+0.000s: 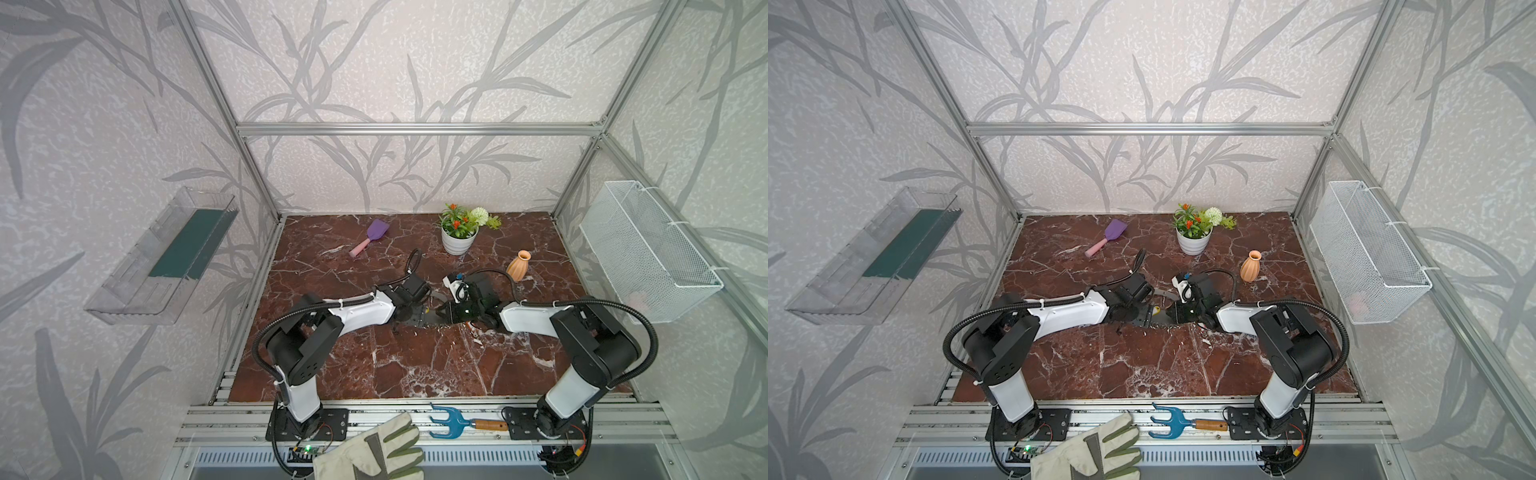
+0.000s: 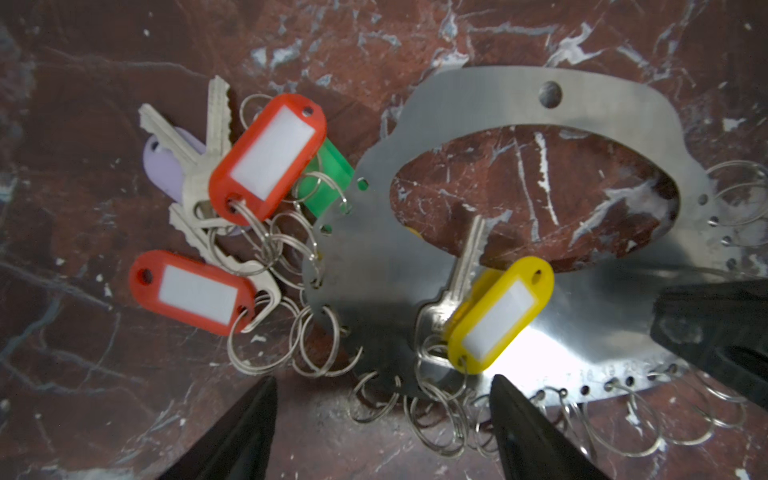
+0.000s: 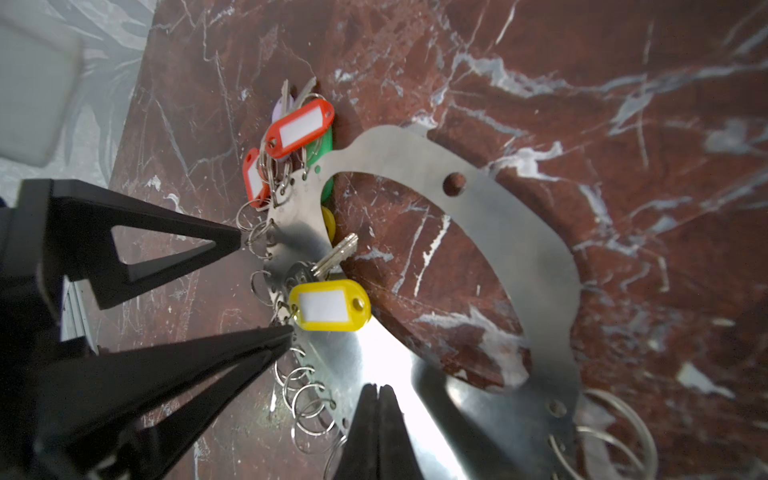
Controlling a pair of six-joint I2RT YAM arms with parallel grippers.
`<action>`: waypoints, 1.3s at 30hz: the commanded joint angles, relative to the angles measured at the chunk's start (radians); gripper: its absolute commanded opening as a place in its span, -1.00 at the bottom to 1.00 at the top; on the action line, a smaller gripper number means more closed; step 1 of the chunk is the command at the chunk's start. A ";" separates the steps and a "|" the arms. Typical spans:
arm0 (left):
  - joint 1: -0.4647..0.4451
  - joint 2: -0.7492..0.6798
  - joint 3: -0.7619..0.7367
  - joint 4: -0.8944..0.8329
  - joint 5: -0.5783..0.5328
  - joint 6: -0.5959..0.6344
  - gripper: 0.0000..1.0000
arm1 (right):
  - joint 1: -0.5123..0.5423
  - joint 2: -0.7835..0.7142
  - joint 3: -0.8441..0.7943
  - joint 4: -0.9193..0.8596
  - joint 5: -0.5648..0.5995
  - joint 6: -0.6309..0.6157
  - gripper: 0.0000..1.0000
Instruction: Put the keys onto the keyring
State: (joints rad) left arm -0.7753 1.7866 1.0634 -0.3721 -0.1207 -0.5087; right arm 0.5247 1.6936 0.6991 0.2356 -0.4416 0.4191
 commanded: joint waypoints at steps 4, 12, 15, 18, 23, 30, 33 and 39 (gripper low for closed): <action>-0.003 0.025 0.028 -0.055 -0.068 -0.033 0.61 | 0.006 0.037 0.042 -0.086 0.023 -0.013 -1.00; 0.001 0.040 0.050 -0.079 -0.082 -0.054 0.61 | 0.004 0.052 0.057 -0.129 0.047 -0.019 -1.00; 0.013 0.026 0.044 -0.073 -0.064 -0.061 0.61 | 0.002 0.058 0.061 -0.134 0.042 -0.020 -1.00; 0.028 0.017 0.040 -0.067 -0.053 -0.066 0.61 | 0.002 0.064 0.062 -0.131 0.034 -0.019 -1.00; 0.063 0.022 0.033 -0.056 -0.035 -0.073 0.61 | 0.000 0.067 0.063 -0.127 0.023 -0.017 -1.00; 0.124 -0.004 -0.010 -0.009 0.035 -0.101 0.61 | -0.003 0.067 0.062 -0.121 0.012 -0.015 -1.00; 0.151 -0.035 -0.042 0.008 0.048 -0.114 0.61 | -0.002 0.066 0.062 -0.119 0.009 -0.015 -1.00; 0.174 -0.198 -0.186 0.191 0.141 -0.086 0.61 | -0.003 0.063 0.061 -0.114 -0.001 -0.017 -1.00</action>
State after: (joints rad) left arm -0.6029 1.6802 0.9283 -0.2874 -0.0284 -0.6018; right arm 0.5243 1.7351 0.7555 0.1528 -0.4362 0.4141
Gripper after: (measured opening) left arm 0.805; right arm 0.047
